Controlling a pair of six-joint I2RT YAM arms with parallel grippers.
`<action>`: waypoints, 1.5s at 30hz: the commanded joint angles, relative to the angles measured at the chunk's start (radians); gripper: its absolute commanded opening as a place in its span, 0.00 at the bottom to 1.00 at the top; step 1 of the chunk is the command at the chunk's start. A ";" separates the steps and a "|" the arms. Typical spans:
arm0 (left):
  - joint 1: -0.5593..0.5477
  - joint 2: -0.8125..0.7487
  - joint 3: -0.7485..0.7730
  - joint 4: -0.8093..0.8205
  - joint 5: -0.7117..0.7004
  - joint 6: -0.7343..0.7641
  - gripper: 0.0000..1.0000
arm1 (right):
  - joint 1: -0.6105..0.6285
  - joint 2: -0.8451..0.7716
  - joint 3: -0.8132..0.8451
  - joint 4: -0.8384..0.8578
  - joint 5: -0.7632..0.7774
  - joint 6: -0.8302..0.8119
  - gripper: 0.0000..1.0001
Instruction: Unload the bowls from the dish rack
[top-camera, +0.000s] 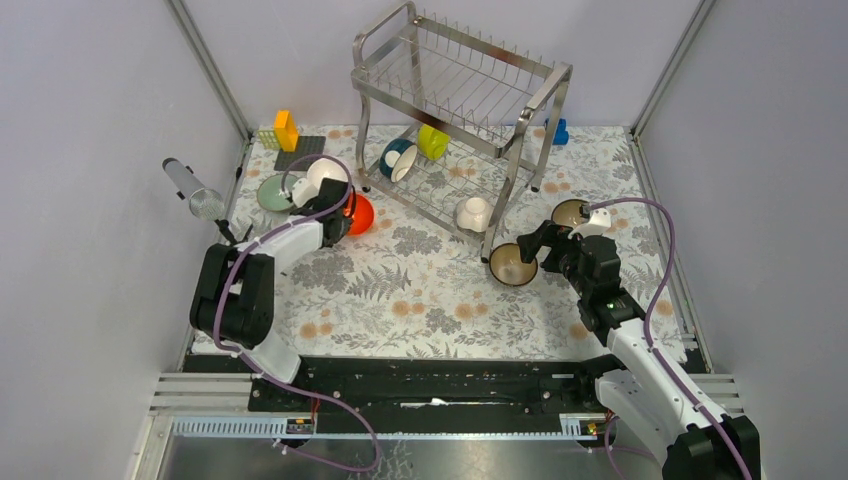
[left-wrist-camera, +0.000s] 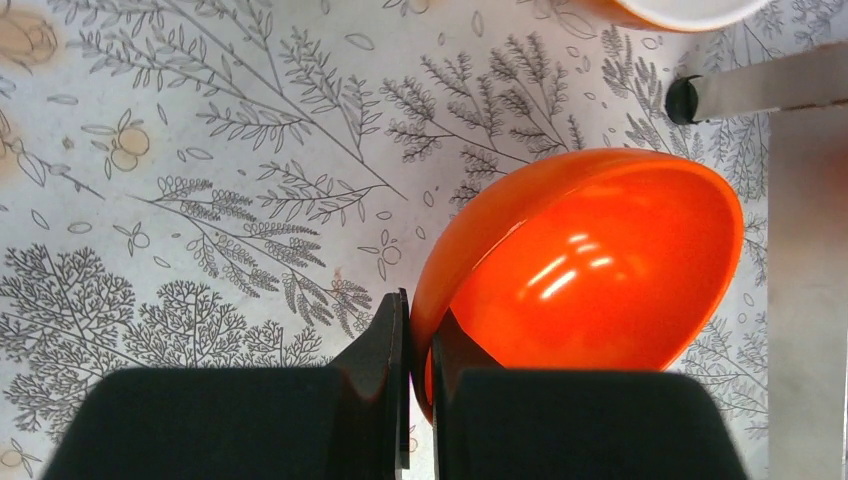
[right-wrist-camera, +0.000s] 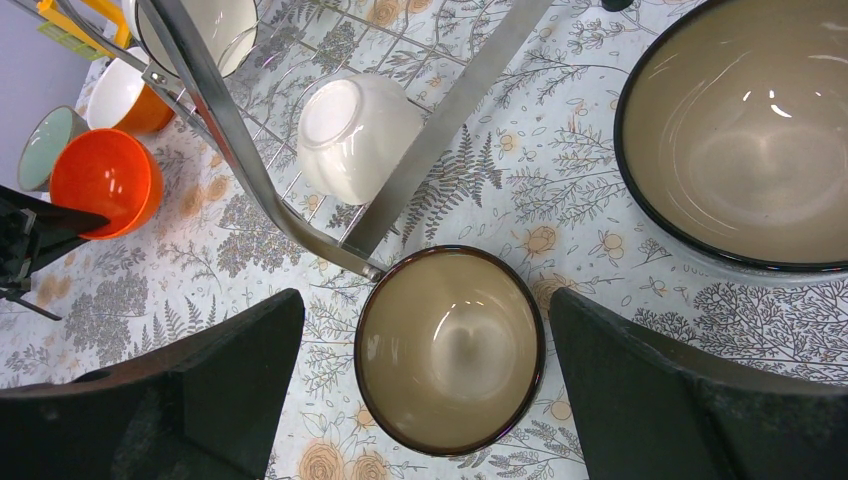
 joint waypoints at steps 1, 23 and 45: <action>0.063 -0.023 0.021 -0.014 0.105 -0.125 0.00 | 0.002 0.000 -0.002 0.040 -0.013 -0.005 0.99; 0.262 0.064 0.115 -0.075 0.142 -0.320 0.06 | 0.002 0.013 0.000 0.045 -0.010 -0.005 1.00; 0.101 -0.112 -0.001 -0.041 0.143 -0.188 0.46 | 0.002 0.015 0.001 0.048 -0.013 -0.007 1.00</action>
